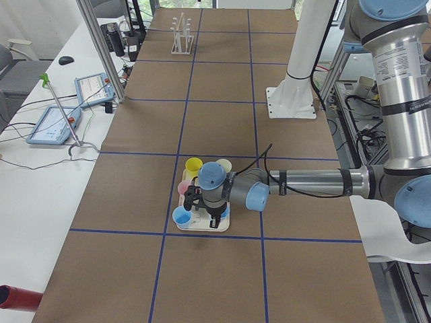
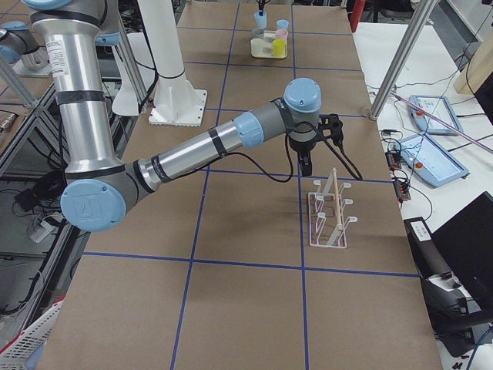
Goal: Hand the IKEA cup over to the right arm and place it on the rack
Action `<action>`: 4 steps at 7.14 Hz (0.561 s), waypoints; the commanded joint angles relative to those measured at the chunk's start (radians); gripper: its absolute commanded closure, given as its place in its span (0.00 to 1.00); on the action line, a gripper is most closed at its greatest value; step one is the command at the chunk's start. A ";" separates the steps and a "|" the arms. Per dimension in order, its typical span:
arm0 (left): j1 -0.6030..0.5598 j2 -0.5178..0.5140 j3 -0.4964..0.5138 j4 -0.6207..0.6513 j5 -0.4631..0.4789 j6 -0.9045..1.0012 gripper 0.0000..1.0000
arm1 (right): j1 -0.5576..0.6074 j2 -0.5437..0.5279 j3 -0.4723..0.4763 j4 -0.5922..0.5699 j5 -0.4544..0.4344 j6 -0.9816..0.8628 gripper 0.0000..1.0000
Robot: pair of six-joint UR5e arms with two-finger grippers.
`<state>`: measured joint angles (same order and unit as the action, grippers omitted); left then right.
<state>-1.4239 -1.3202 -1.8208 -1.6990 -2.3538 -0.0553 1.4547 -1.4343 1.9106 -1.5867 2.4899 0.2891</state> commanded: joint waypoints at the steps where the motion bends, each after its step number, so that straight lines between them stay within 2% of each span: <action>1: -0.160 -0.066 -0.157 0.326 0.007 0.156 1.00 | -0.001 0.000 0.002 0.004 -0.003 0.001 0.00; 2: -0.184 -0.159 -0.175 0.445 0.004 0.134 1.00 | -0.001 0.000 0.001 0.022 -0.005 0.004 0.00; 4: -0.179 -0.301 -0.183 0.457 -0.007 -0.137 1.00 | -0.002 0.000 -0.008 0.042 -0.009 0.002 0.00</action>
<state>-1.6005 -1.5363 -1.9927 -1.2629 -2.3557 -0.0480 1.4536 -1.4342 1.9079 -1.5612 2.4835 0.2916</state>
